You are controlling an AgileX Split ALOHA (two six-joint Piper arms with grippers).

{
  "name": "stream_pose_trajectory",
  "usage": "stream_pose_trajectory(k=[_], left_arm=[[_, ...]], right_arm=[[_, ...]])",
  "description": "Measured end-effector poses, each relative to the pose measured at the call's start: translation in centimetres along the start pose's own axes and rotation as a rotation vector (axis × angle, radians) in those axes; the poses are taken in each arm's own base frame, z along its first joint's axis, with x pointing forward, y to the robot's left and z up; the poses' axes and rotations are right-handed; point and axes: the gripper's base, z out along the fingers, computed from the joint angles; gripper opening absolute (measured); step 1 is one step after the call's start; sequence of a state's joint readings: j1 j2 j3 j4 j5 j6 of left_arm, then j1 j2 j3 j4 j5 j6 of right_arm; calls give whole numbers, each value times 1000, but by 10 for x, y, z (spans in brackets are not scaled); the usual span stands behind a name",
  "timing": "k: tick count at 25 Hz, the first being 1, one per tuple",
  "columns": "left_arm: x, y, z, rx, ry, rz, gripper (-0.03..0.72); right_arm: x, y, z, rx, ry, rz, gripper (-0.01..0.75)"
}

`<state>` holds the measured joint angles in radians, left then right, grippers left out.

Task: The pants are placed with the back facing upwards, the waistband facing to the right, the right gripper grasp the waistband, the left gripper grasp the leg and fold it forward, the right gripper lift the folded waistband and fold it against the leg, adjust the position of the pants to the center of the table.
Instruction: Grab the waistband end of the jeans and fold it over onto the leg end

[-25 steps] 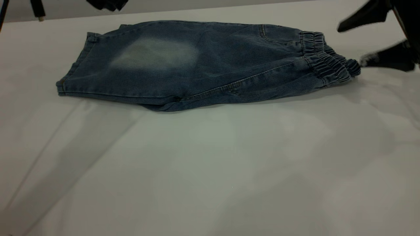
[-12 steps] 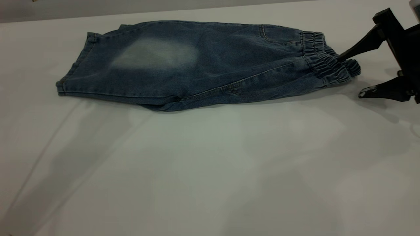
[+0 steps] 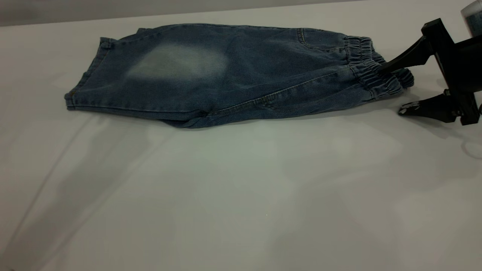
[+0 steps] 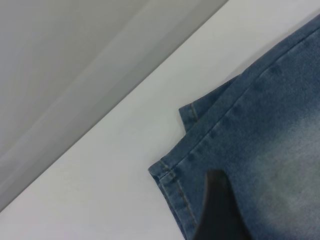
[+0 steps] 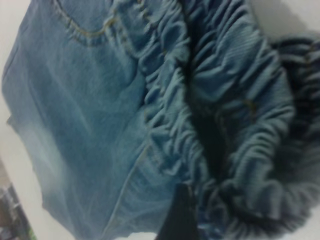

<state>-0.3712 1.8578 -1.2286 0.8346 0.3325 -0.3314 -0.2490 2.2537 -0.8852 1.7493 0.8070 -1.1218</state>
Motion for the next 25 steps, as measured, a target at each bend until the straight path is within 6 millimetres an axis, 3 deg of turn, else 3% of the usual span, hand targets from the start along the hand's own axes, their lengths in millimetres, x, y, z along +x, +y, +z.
stream_pose_trajectory(k=[9, 16, 19, 24, 25], left_arm=[[-1, 1, -2, -2, -4, -2, 437], [-2, -2, -2, 2, -5, 6, 437], [-5, -8, -4, 12, -12, 13, 437], [-4, -19, 4, 40, -5, 14, 437], [-3, -22, 7, 52, 2, 7, 437]], right_arm=[[-17, 10, 7, -16, -24, -69, 580], [-19, 20, 29, -33, 3, -92, 528], [-19, 24, 34, -15, -2, -115, 436], [-18, 24, 34, -33, 15, -109, 116], [-17, 26, 34, -51, 22, -107, 107]])
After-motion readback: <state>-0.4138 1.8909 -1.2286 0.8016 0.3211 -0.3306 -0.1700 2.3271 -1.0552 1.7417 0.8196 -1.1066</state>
